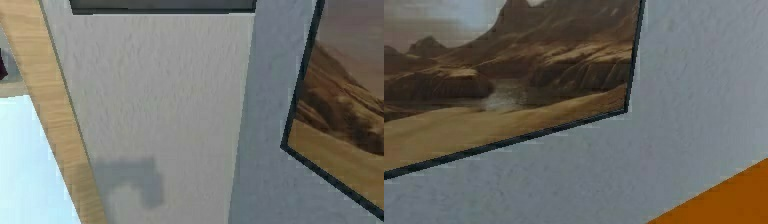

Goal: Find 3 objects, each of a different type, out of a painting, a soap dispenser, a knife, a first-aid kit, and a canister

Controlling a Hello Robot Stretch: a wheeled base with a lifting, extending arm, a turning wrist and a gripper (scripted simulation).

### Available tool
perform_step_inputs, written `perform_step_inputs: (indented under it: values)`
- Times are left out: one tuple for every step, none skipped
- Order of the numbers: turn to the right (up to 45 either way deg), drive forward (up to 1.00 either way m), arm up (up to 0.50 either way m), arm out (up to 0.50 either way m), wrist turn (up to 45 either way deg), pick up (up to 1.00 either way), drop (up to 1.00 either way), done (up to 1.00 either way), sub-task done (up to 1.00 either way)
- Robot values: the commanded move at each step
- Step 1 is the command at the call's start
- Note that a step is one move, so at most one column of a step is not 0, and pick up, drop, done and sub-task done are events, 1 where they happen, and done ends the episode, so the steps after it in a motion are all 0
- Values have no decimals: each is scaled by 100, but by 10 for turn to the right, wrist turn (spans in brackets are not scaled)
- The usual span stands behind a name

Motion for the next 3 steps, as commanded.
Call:
perform_step_inputs:
  values:
    - [0, 0, 0, 0, 0, 0, 0, 0, 100]
    - [450, 0, 0, 0, 0, 0, 0, 0, 0]
    - [450, 0, 0, 0, 0, 0, 0, 0, 0]
